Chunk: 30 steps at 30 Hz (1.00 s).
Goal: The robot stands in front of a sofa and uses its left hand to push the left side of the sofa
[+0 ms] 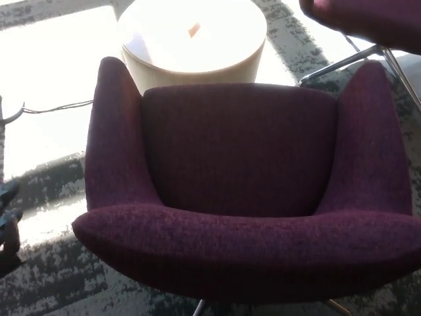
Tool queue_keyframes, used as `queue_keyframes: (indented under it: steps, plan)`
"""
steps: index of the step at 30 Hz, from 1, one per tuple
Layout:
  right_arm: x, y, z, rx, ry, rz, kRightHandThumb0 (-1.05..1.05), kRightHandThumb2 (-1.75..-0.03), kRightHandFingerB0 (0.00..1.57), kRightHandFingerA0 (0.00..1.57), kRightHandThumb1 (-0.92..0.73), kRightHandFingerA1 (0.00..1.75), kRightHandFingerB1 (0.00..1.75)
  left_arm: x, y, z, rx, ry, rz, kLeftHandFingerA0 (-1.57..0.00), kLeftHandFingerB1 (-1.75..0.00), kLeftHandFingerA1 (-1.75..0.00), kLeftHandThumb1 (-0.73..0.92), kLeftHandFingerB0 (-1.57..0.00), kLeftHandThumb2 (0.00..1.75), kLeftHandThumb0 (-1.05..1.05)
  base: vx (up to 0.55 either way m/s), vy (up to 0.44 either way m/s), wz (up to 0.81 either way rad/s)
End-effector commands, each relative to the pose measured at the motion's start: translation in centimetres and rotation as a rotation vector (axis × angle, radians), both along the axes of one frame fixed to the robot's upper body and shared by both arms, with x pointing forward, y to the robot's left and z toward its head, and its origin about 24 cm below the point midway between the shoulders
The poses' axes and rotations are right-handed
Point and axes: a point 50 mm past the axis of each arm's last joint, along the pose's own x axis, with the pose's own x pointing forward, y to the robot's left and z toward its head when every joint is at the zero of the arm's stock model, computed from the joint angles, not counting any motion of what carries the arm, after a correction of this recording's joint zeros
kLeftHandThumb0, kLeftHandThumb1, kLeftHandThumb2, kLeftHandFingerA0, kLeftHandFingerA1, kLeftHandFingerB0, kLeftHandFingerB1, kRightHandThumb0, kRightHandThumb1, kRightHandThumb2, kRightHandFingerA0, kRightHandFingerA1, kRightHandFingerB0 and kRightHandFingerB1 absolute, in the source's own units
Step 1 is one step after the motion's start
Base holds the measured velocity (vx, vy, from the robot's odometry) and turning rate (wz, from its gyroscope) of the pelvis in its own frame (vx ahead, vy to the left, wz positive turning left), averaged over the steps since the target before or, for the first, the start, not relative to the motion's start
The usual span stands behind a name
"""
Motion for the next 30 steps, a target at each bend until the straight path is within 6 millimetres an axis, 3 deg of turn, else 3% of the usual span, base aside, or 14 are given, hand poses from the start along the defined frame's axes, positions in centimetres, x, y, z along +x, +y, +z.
queue_keyframes:
  steps: [1, 8, 9, 13, 16, 19, 20, 21, 30]
  plan:
    - [0.5, -0.6, 0.4, -0.054, -0.028, 0.007, -0.61, -0.65, 0.40, 0.47, -0.81, 0.38, 0.35, 1.7, -1.5, 0.5, 0.044, 0.024, -0.045, -0.03, -0.28, -0.42, 0.75, -0.02, 1.18, -0.79, 0.00, 0.000, 0.00]
    - [0.7, -0.6, 0.5, -0.036, -0.034, -0.003, -0.60, -0.64, 0.40, 0.46, -0.80, 0.38, 0.35, 2.5, -2.6, 0.6, 0.047, 0.032, -0.071, -0.07, -0.25, -0.38, 0.78, -0.06, 1.17, -0.83, 0.00, 0.000, 0.00]
    - [0.7, -0.8, 0.6, -0.076, -0.034, 0.025, -0.61, -0.65, 0.39, 0.46, -0.82, 0.38, 0.35, 2.7, -3.9, -0.1, 0.063, 0.046, -0.103, -0.07, -0.27, -0.40, 0.79, -0.06, 1.18, -0.84, 0.00, 0.000, 0.00]
    - [0.7, -0.8, 0.6, -0.083, -0.035, 0.029, -0.61, -0.65, 0.39, 0.46, -0.82, 0.38, 0.35, 2.8, -4.1, -0.1, 0.068, 0.048, -0.105, -0.07, -0.27, -0.40, 0.79, -0.06, 1.18, -0.84, 0.00, 0.000, 0.00]
    - [0.6, -0.9, 0.5, -0.088, -0.029, 0.020, -0.65, -0.64, 0.41, 0.46, -0.81, 0.38, 0.36, 2.6, -6.4, -1.2, 0.048, 0.072, -0.172, -0.03, -0.29, -0.44, 0.75, -0.01, 1.17, -0.84, 0.00, 0.000, 0.00]
    - [0.7, -0.9, 0.5, -0.090, -0.030, 0.021, -0.65, -0.64, 0.41, 0.46, -0.81, 0.38, 0.36, 2.6, -6.5, -1.2, 0.048, 0.071, -0.173, -0.03, -0.29, -0.44, 0.75, -0.01, 1.17, -0.84, 0.00, 0.000, 0.00]
    - [0.7, -0.8, 0.5, -0.083, -0.028, 0.018, -0.62, -0.64, 0.41, 0.48, -0.80, 0.38, 0.35, 2.5, -7.4, -1.6, 0.064, 0.078, -0.206, -0.11, -0.29, -0.47, 0.78, -0.04, 1.19, -0.88, 0.00, 0.000, 0.00]
    - [0.6, -0.8, 0.5, -0.089, -0.023, 0.022, -0.61, -0.64, 0.41, 0.48, -0.81, 0.38, 0.35, 2.3, -8.1, -1.9, 0.058, 0.085, -0.229, -0.03, -0.29, -0.44, 0.75, -0.02, 1.17, -0.82, 0.00, 0.000, 0.00]
    - [0.4, -0.9, 0.4, -0.081, -0.019, 0.016, -0.64, -0.64, 0.43, 0.49, -0.79, 0.38, 0.35, 1.2, -9.5, -2.9, 0.051, 0.101, -0.273, -0.10, -0.30, -0.48, 0.78, -0.04, 1.17, -0.84, 0.00, 0.000, 0.00]
